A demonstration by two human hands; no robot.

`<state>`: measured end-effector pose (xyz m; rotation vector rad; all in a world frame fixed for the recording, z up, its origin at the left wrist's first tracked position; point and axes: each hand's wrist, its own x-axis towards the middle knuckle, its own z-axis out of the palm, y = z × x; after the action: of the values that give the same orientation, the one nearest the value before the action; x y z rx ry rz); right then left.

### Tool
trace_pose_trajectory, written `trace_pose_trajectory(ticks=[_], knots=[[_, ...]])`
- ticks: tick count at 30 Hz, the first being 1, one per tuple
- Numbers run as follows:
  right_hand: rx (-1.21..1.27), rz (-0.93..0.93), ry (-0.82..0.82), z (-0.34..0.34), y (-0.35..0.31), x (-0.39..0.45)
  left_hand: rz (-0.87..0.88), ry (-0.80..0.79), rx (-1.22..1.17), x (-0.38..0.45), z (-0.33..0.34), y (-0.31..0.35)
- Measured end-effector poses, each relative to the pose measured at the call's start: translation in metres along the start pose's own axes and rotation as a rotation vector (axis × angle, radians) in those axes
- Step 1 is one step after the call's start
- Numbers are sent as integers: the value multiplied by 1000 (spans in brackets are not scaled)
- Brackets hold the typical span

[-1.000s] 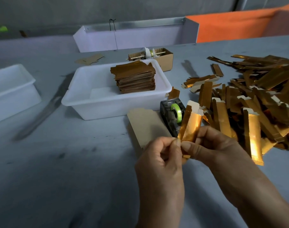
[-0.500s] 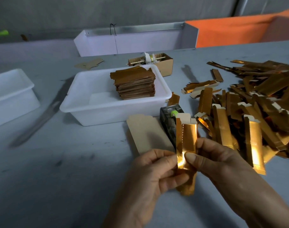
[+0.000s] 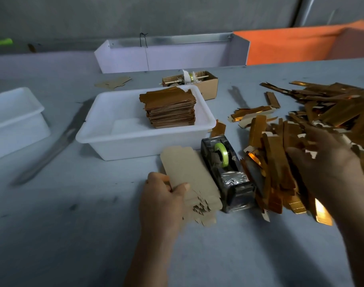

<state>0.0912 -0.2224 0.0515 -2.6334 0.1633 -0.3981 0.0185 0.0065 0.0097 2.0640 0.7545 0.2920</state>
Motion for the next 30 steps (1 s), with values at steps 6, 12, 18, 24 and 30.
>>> trace_pose_trajectory(ticks=[6, 12, 18, 24, 30], knots=[[164, -176, -11, 12, -12, -43, -230, -163, -410, 18, -4, -9], [205, -225, 17, 8, -16, -52, -231, -160, -485, 20, -14, -17], [287, -237, 14, 7, -23, -67, 65, 46, -317, 3, -26, -6], [633, -120, -186, 8, -47, -84, 103, -38, -395, -17, -37, 2], [859, 52, -410, 13, -62, -83, 44, -444, -549, -24, -39, 2]])
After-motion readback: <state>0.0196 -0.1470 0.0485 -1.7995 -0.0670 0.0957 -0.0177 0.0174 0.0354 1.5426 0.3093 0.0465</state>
